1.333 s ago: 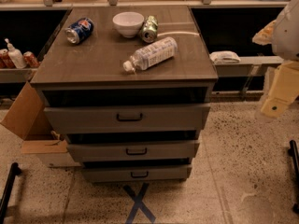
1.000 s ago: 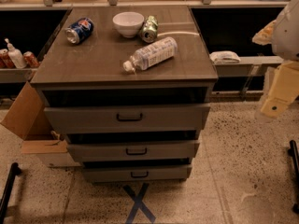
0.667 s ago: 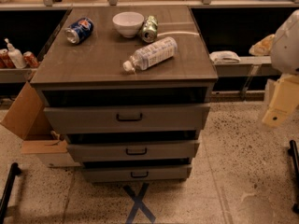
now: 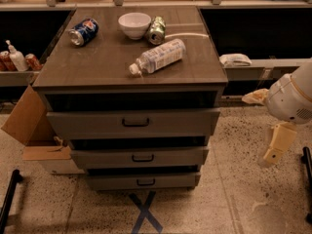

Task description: Open bottom drawer

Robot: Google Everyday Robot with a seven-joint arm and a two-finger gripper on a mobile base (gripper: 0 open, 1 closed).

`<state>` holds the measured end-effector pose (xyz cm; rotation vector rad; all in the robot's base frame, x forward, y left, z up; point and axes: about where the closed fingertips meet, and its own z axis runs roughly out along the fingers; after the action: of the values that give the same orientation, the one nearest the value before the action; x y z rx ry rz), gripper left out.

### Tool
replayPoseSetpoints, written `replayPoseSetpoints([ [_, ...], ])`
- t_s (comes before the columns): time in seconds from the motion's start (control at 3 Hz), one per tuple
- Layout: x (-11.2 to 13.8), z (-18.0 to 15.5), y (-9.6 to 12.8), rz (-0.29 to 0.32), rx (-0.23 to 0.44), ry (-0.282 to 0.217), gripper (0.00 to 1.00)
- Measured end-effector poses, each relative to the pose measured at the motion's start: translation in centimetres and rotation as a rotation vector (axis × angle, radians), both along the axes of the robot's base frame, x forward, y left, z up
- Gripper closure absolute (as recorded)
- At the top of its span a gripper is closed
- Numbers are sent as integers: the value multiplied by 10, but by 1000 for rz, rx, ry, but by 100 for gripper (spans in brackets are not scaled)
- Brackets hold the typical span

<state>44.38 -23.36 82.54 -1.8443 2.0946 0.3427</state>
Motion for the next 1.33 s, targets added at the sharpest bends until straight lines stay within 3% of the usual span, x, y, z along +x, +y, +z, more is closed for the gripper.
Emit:
replayPoseSetpoints([
  [0.33,0,0,0,0,0,0,0],
  [0.67,-1,-35,5,54,-28,-24,0],
  [1.33,-17,-145,30,189,38,32,0],
])
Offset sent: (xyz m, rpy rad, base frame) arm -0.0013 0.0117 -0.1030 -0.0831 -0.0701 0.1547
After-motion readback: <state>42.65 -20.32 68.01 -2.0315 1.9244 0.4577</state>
